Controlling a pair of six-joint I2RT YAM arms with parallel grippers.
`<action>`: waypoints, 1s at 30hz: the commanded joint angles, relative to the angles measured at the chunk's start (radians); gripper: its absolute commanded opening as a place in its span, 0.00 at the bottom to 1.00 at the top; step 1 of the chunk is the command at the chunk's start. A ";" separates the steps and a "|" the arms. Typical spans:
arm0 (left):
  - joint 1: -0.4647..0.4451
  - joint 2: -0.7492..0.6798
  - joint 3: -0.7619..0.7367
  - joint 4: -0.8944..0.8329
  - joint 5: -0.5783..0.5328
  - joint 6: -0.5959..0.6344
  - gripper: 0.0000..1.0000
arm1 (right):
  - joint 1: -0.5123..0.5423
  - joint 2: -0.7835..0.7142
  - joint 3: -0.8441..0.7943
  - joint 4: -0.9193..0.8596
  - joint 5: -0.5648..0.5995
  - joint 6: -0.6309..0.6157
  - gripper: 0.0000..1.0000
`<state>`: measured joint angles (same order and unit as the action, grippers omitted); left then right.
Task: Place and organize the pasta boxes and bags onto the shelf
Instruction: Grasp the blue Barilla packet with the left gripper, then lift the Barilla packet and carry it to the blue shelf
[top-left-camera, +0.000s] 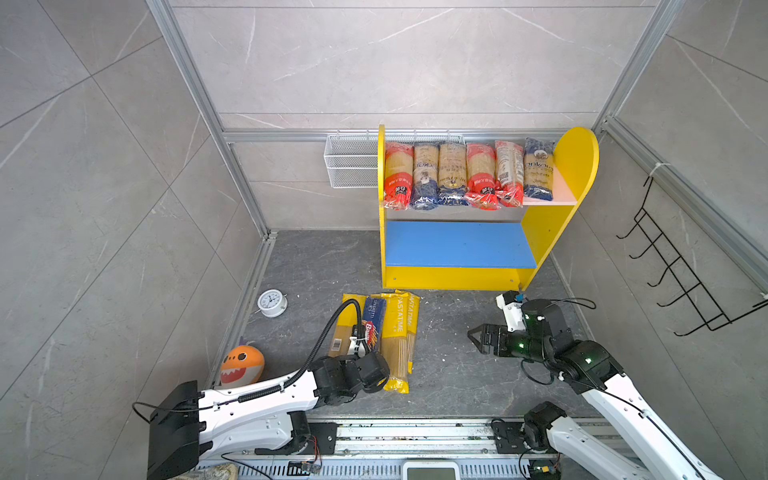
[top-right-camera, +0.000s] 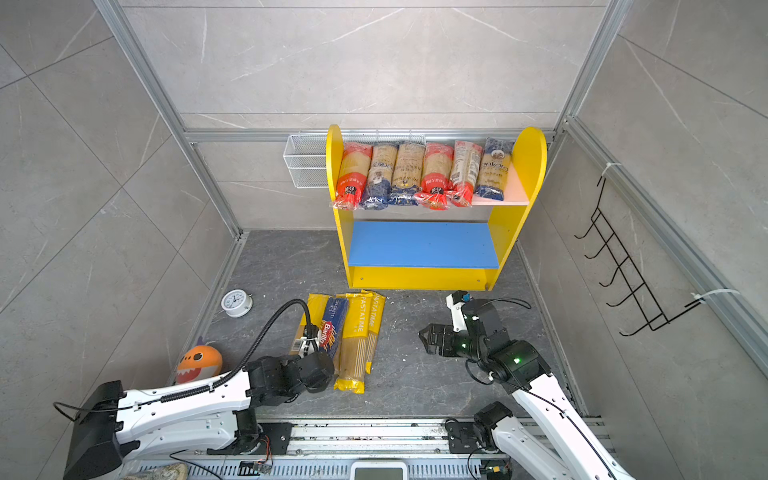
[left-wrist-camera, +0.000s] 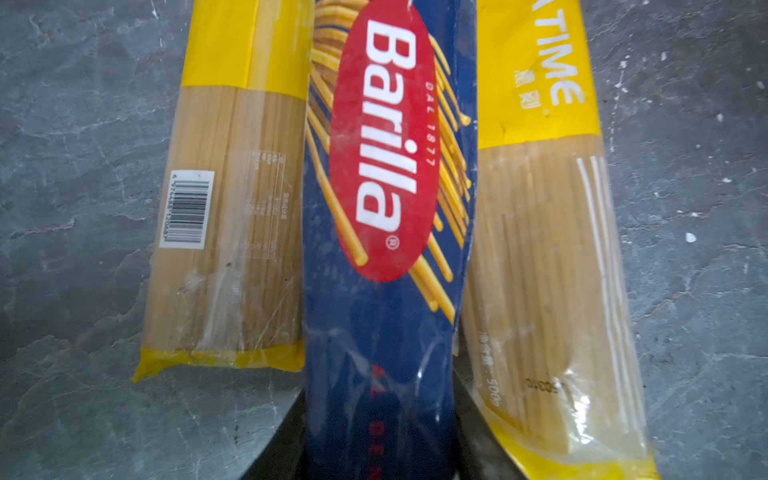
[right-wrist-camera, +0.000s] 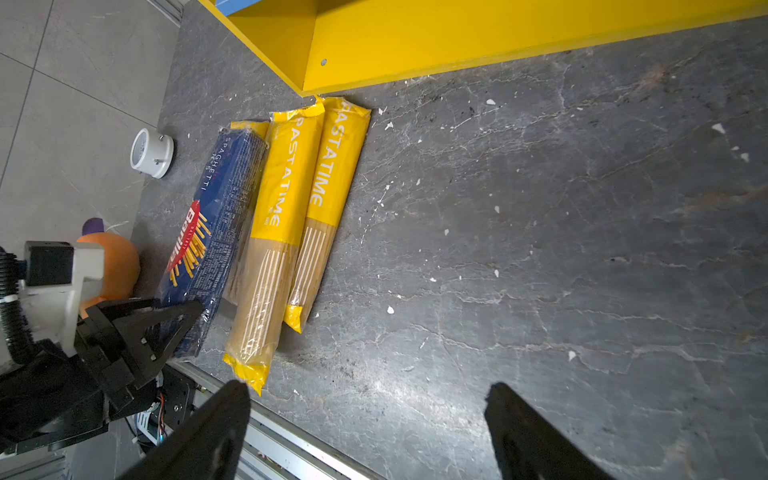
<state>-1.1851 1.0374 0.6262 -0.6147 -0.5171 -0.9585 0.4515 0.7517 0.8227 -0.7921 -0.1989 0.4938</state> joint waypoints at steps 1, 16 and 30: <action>-0.002 -0.004 0.101 0.089 -0.100 0.072 0.00 | 0.006 0.006 0.017 -0.001 0.007 -0.015 0.93; -0.002 0.150 0.322 0.170 -0.110 0.238 0.00 | 0.007 0.001 0.095 -0.046 0.045 -0.035 0.93; 0.109 0.403 0.603 0.299 -0.162 0.402 0.00 | 0.005 -0.040 0.162 -0.096 0.104 -0.052 0.93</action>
<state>-1.1172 1.4544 1.1549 -0.4870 -0.5537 -0.6094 0.4515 0.7216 0.9466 -0.8570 -0.1200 0.4698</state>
